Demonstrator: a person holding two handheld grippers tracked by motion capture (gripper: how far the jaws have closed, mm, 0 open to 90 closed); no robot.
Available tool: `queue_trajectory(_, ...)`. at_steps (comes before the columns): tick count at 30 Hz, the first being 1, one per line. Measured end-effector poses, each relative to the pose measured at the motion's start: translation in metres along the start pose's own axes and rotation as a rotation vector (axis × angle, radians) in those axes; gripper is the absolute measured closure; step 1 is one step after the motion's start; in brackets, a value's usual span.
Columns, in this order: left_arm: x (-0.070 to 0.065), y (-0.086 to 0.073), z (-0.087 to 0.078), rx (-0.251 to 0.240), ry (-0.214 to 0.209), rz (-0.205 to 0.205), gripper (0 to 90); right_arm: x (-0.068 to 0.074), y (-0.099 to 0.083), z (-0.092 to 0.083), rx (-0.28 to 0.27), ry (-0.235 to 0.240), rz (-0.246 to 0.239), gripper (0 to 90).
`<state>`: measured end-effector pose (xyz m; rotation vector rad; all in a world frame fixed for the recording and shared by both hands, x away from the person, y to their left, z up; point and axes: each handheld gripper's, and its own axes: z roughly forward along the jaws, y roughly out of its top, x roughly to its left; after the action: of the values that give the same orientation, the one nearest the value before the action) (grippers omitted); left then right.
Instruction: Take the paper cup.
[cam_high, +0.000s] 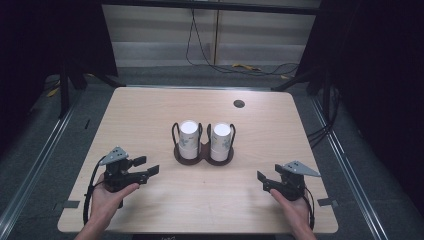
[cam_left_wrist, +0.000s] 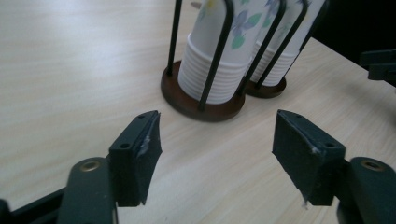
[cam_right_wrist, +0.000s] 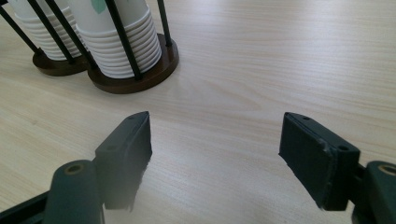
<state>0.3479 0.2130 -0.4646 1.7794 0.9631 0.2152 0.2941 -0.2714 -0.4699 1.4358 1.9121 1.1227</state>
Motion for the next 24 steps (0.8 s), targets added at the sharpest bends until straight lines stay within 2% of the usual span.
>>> queue_trajectory(1,-0.001,0.005,0.000,-0.003,-0.001,0.018,34.9,0.000,0.000,0.000,-0.002,0.001,-0.002,25.4)
queue_trajectory(2,-0.002,0.007,0.000,-0.010,-0.006,0.014,35.2,0.000,0.000,0.000,-0.002,0.000,-0.002,25.4)
queue_trajectory(3,-0.004,0.011,0.001,-0.008,-0.001,0.027,35.7,0.000,0.000,0.000,-0.002,0.001,0.002,25.4)
queue_trajectory(5,-0.006,0.015,0.002,-0.008,0.010,0.073,43.5,0.000,0.000,0.001,0.000,0.004,-0.002,25.4)
queue_trajectory(6,-0.007,0.017,0.002,-0.012,0.021,0.091,44.5,0.001,0.000,0.001,0.001,0.005,-0.002,25.4)
queue_trajectory(7,-0.007,0.017,0.002,-0.012,0.021,0.091,44.5,0.001,0.000,0.001,0.000,0.006,-0.003,25.3)
queue_trajectory(8,-0.008,0.022,0.004,-0.016,0.042,0.102,45.5,0.001,0.000,0.001,0.002,0.003,-0.001,25.0)
queue_trajectory(10,-0.008,0.025,0.004,-0.015,0.047,0.101,46.3,0.001,0.000,0.001,0.004,0.004,-0.003,25.0)
queue_trajectory(13,-0.009,0.032,0.004,-0.035,0.057,0.122,47.4,0.001,0.000,0.001,0.004,0.003,-0.004,25.0)
queue_trajectory(14,-0.011,0.035,0.005,-0.030,0.059,0.114,47.3,0.002,0.000,0.001,0.003,0.008,0.000,25.1)
queue_trajectory(17,-0.013,0.040,0.006,-0.019,0.044,0.123,47.2,0.002,0.001,0.001,0.005,0.011,-0.005,25.0)
queue_trajectory(19,-0.015,0.045,0.010,0.007,0.032,0.122,44.2,0.003,0.001,0.001,0.009,0.022,-0.008,26.6)
queue_trajectory(21,-0.014,0.047,0.013,-0.013,-0.013,0.104,39.8,0.003,0.001,0.001,0.021,0.037,-0.004,26.6)
queue_trajectory(23,-0.014,0.048,0.014,-0.009,-0.017,0.103,38.9,0.004,0.001,0.002,0.026,0.039,-0.006,26.6)
queue_trajectory(24,-0.014,0.050,0.018,0.019,-0.011,0.117,37.1,0.004,0.001,0.002,0.024,0.042,-0.008,26.6)
